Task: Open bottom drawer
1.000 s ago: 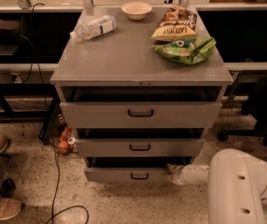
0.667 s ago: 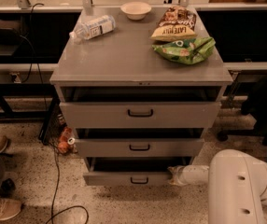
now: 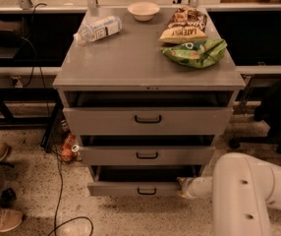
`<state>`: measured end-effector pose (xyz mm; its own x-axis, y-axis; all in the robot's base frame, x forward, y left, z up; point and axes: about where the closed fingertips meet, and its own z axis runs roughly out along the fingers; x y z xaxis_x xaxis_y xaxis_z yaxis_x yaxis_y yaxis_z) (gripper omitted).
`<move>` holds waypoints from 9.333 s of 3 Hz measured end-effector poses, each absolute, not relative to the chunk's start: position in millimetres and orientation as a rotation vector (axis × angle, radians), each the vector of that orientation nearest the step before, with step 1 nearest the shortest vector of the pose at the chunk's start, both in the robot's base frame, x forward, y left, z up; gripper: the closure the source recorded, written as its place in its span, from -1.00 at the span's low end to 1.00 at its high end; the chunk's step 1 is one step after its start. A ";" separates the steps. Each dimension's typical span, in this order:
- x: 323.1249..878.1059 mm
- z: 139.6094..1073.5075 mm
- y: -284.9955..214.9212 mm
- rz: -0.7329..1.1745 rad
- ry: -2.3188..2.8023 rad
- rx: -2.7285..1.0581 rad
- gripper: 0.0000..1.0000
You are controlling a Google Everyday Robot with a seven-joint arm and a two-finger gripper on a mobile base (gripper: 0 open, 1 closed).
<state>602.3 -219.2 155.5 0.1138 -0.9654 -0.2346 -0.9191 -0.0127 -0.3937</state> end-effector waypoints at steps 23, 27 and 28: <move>545.9 155.6 -243.2 0.109 2.056 -1.851 1.00; 511.0 152.8 -244.2 0.131 2.101 -1.789 1.00; 511.0 156.3 -244.2 0.131 2.101 -1.789 1.00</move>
Offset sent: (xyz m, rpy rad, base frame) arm -0.1576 -0.0020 0.0274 -0.0383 -0.0006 -0.2541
